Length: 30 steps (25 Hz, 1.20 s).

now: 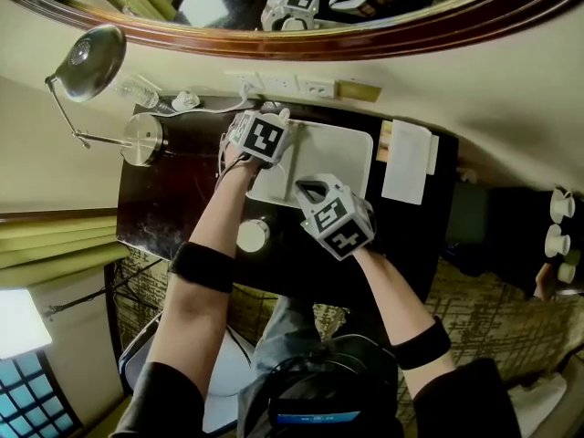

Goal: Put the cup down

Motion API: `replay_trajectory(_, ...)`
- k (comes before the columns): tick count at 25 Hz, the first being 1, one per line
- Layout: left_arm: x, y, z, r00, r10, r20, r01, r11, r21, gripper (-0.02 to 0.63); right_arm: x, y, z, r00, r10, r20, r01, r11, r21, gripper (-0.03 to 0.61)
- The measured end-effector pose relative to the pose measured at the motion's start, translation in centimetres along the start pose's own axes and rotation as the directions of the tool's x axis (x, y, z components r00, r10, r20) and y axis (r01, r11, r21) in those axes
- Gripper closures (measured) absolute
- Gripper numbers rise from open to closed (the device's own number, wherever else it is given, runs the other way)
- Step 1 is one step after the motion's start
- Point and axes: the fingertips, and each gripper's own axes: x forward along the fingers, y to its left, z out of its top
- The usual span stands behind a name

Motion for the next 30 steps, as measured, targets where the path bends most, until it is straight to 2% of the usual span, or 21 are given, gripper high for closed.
replay_trajectory(9, 0.6, 1.0, 0.1, 0.999, 0.051, 0.012, -0.049, 0.993, -0.103, 0.204, -0.1, -1.0, 0.4, 1.0, -0.006, 0.005, 0.006, 1.0, 0.006, 0.561)
replay_trajectory(12, -0.2, 1.9, -0.4, 0.995, 0.102, 0.011, -0.1, 0.986, -0.132, 0.202, -0.3, -1.1, 0.2, 1.0, -0.003, 0.003, 0.003, 1.0, 0.011, 0.561)
replay_trajectory(16, 0.1, 1.5, -1.4, 0.996, 0.085, 0.024, -0.079, 0.979, -0.19, 0.193, -0.5, -1.0, -0.1, 1.0, 0.004, 0.001, -0.004, 1.0, 0.012, 0.561)
replay_trajectory(22, -1.4, 1.1, -0.6, 0.991, 0.116, 0.071, -0.102, 0.979, -0.179, 0.129, -0.9, -0.8, -0.7, 1.0, 0.0, -0.01, 0.0, 1.0, 0.019, 0.561)
replay_trajectory(27, -5.6, 0.5, -0.6, 0.984, 0.157, 0.087, -0.146, 0.982, -0.12, 0.129, -2.1, -0.5, -0.8, 1.0, 0.003, -0.021, -0.003, 1.0, 0.007, 0.561)
replay_trajectory(30, -8.5, -0.4, -0.9, 0.98, 0.164, 0.117, -0.149, 0.981, -0.123, 0.129, -3.3, -0.1, -0.8, 1.0, 0.006, -0.027, -0.006, 1.0, -0.001, 0.561)
